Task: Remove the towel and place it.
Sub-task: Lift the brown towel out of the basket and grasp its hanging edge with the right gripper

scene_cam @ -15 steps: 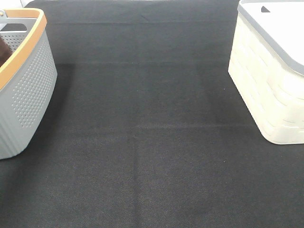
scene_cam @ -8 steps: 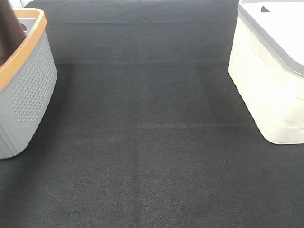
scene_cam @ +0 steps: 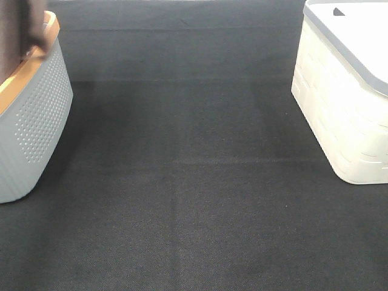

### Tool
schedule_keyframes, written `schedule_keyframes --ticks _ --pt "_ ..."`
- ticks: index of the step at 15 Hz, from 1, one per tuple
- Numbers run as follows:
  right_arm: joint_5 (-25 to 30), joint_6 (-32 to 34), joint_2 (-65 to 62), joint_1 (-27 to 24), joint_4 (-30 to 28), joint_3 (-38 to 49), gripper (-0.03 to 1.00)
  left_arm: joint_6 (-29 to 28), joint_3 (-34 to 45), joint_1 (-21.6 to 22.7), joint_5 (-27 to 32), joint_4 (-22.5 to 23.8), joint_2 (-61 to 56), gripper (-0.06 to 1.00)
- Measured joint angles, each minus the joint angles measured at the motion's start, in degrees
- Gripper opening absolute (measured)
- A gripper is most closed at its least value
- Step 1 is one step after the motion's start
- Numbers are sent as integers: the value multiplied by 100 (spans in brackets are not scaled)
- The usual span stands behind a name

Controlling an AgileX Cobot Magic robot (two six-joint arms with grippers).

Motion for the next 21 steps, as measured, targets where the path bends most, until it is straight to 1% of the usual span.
schedule_keyframes --ticks 2,5,6,7,8,9,11,13,15,17,19,21 --pt "-126 -739 842 401 390 -579 68 11 0 -361 -206 -11 0 0" --pt "-201 -1197 1902 1037 470 -1507 68 29 0 -728 -327 -17 0 0" --pt "-241 -1346 2217 1346 453 -1776 68 29 0 -865 -407 -17 0 0" --pt "-355 -1473 2601 1856 309 -2063 68 29 0 -1008 -447 -17 0 0" --pt "-544 -1478 2807 2194 115 -2160 68 29 0 -1197 -510 -17 0 0" --pt "-544 -1478 2807 2194 115 -2160 68 29 0 -1197 -510 -17 0 0" --pt "-1146 -1450 3214 2865 -372 -2200 68 29 0 -1461 -722 -17 0 0" --pt "-1765 -1112 3604 3254 -951 -2200 68 40 0 -1690 -997 -23 0 0" --pt "-2217 -464 3930 3375 -1490 -2200 68 40 0 -1833 -1220 -40 0 0" --pt "-2447 172 4160 3375 -1885 -2200 68 40 0 -1868 -1341 -74 69 0" --pt "-2561 395 4326 3375 -1971 -2200 68 40 0 -1908 -1341 -166 258 0" --pt "-2670 607 4526 3375 -2091 -2200 68 40 0 -2074 -1346 -183 447 0"
